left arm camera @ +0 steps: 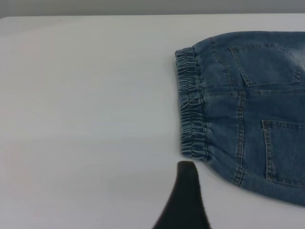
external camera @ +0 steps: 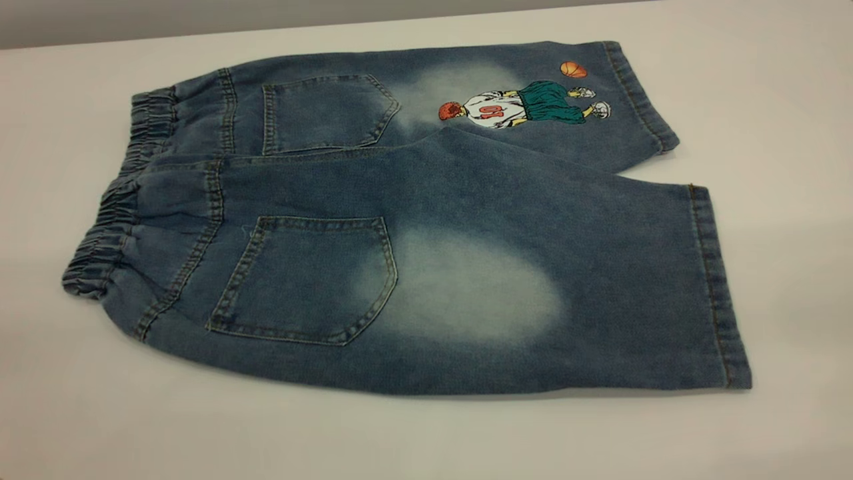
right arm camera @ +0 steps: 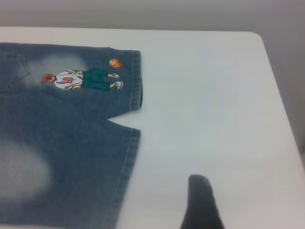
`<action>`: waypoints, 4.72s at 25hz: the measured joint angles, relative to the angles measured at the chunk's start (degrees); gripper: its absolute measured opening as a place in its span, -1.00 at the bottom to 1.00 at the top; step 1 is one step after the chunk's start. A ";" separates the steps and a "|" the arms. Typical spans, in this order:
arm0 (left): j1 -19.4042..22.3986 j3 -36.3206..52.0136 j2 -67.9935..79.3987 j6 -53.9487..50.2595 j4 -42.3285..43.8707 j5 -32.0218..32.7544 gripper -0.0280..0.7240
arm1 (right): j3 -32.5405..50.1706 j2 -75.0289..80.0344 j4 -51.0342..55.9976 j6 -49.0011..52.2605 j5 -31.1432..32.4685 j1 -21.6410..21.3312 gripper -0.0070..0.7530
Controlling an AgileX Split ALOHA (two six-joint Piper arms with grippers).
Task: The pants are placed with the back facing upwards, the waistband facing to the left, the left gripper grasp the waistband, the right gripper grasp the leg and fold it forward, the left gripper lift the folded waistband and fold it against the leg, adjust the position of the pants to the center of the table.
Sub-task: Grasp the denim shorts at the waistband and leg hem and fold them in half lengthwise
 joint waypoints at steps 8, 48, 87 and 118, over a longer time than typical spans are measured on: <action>0.00 0.00 0.00 -0.05 0.00 0.00 0.56 | 0.00 0.00 0.00 -0.05 0.00 0.00 0.08; -0.09 0.00 0.00 0.07 -0.05 0.00 0.56 | 0.00 0.00 0.58 0.00 0.00 0.00 0.08; -0.09 -11.36 69.10 -5.69 -10.59 -47.33 0.56 | -15.35 84.41 77.29 -55.37 -9.07 -0.05 0.14; -0.09 -11.36 68.98 -4.41 -10.64 -48.61 0.56 | 6.09 105.90 84.80 -78.88 -8.45 -20.81 0.16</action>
